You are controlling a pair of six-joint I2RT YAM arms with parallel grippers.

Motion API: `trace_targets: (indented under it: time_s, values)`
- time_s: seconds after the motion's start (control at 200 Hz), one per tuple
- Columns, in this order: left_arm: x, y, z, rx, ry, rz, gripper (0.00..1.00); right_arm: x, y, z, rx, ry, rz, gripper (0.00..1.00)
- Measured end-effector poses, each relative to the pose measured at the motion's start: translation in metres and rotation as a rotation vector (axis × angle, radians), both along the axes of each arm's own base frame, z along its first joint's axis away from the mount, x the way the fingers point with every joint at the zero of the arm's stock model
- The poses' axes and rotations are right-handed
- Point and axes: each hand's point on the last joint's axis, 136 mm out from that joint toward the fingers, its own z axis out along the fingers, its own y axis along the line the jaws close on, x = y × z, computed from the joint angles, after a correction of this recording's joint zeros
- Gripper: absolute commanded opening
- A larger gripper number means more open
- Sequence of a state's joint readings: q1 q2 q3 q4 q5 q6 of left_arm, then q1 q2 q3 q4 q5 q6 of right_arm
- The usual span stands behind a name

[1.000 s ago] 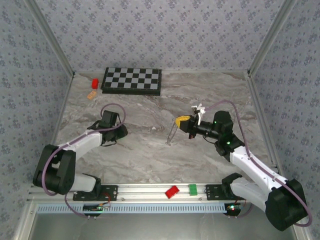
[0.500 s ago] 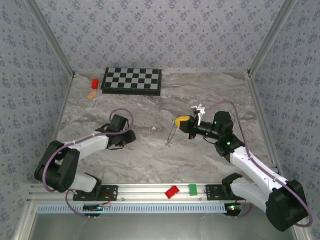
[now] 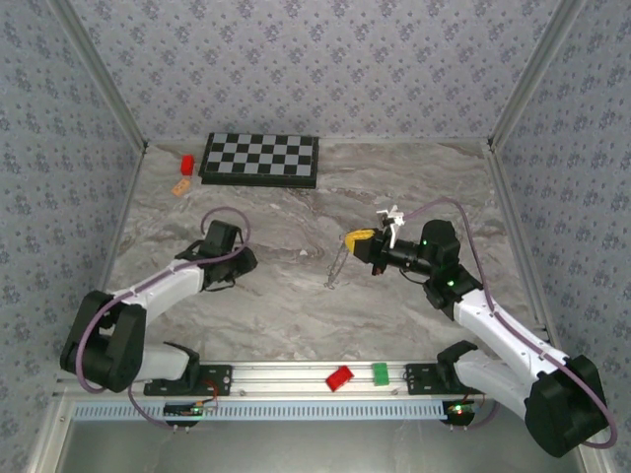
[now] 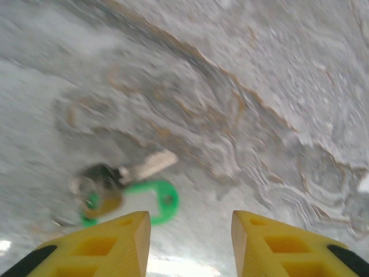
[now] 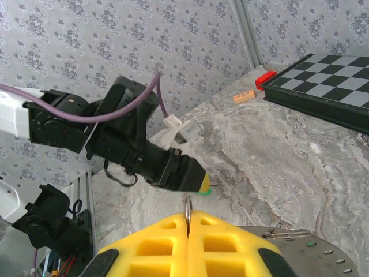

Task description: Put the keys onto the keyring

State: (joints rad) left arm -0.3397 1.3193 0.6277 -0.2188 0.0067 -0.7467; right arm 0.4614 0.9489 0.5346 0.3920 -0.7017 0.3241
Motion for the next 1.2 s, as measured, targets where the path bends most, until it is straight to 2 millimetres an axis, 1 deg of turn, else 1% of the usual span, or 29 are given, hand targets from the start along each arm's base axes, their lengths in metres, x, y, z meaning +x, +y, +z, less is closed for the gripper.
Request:
trace_targets:
  time_s: [0.07, 0.14, 0.29, 0.38, 0.44, 0.525, 0.775, 0.84, 0.93, 0.985, 1.06, 1.199]
  values:
    - [0.003, 0.01, -0.002, 0.016, 0.006, 0.011, 0.41, 0.0, 0.0, 0.0, 0.0, 0.0, 0.002, 0.0]
    - [0.003, 0.013, -0.009, 0.025, 0.026, 0.01, 0.41, -0.001, 0.001, 0.0, 0.0, 0.0, 0.002, 0.0]
    - [-0.001, 0.008, -0.024, 0.007, 0.08, -0.014, 0.41, -0.001, 0.001, 0.0, 0.0, 0.0, 0.002, 0.0]
    - [0.001, 0.002, -0.023, -0.017, 0.072, -0.022, 0.41, -0.001, 0.001, 0.0, 0.0, 0.0, 0.003, 0.0]
    - [0.0, -0.005, -0.023, -0.03, 0.07, -0.03, 0.41, -0.001, 0.001, 0.0, 0.0, 0.0, 0.004, 0.0]
    - [-0.006, -0.019, -0.024, -0.045, 0.075, -0.059, 0.41, -0.001, 0.001, 0.0, 0.0, 0.0, 0.004, 0.0]
    - [-0.024, -0.071, -0.022, -0.136, 0.061, -0.097, 0.41, -0.001, 0.001, 0.0, 0.0, 0.0, 0.006, 0.0]
    - [-0.032, -0.087, -0.022, -0.155, 0.067, -0.12, 0.42, -0.002, 0.002, 0.0, 0.0, 0.0, 0.007, 0.0]
    - [-0.039, -0.102, -0.02, -0.163, 0.072, -0.145, 0.44, -0.003, 0.002, 0.0, 0.0, 0.0, 0.01, 0.0]
    - [-0.04, -0.106, -0.017, -0.16, 0.075, -0.151, 0.46, -0.003, 0.003, 0.0, -0.001, 0.0, 0.011, 0.0]
    - [-0.037, -0.105, -0.011, -0.142, 0.073, -0.149, 0.46, -0.003, 0.003, 0.0, -0.001, 0.0, 0.012, 0.0]
    - [-0.03, -0.098, 0.009, -0.085, 0.026, -0.188, 0.46, -0.002, 0.003, 0.0, -0.001, 0.0, 0.009, 0.0]
